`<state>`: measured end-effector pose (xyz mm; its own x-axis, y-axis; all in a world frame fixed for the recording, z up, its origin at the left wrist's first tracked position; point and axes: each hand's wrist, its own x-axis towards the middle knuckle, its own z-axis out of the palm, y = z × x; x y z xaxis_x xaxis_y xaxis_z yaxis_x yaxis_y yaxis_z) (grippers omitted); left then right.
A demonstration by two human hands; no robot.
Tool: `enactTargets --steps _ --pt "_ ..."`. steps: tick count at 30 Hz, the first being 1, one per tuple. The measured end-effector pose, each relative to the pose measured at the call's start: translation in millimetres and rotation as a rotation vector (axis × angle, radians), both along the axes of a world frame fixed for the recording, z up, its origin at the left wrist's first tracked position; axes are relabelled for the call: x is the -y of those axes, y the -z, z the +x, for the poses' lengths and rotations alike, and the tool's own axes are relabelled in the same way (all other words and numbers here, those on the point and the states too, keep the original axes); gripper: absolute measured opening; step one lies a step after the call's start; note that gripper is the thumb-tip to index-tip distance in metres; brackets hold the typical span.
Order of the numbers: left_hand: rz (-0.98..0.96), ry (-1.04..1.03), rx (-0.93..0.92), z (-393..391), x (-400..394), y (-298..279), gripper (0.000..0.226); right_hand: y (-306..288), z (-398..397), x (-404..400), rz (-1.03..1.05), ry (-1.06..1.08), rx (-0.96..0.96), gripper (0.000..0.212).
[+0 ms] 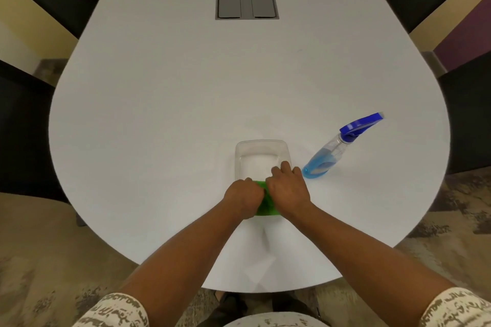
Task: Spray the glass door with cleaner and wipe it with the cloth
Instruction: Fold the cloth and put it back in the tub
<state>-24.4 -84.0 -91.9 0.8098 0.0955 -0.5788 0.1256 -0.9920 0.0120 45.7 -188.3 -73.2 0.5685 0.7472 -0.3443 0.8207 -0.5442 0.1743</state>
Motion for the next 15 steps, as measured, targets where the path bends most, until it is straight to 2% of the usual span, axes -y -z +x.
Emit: enactTargets --steps 2,6,9,12,15 --pt "-0.022 -0.049 -0.031 3 1 4 0.031 1 1 0 0.018 -0.058 -0.005 0.035" --pt "-0.150 -0.242 -0.034 8 -1 16 0.027 7 1 2 -0.271 0.006 -0.134 0.045" --pt "-0.180 -0.267 -0.011 13 -3 19 0.036 8 4 0 -0.379 0.000 -0.184 0.048" --pt "-0.191 -0.268 -0.094 17 -2 17 0.033 2 6 -3 -0.361 -0.017 -0.201 0.043" --pt "-0.153 -0.209 -0.179 17 -3 15 0.030 -5 10 2 -0.169 0.011 -0.183 0.024"
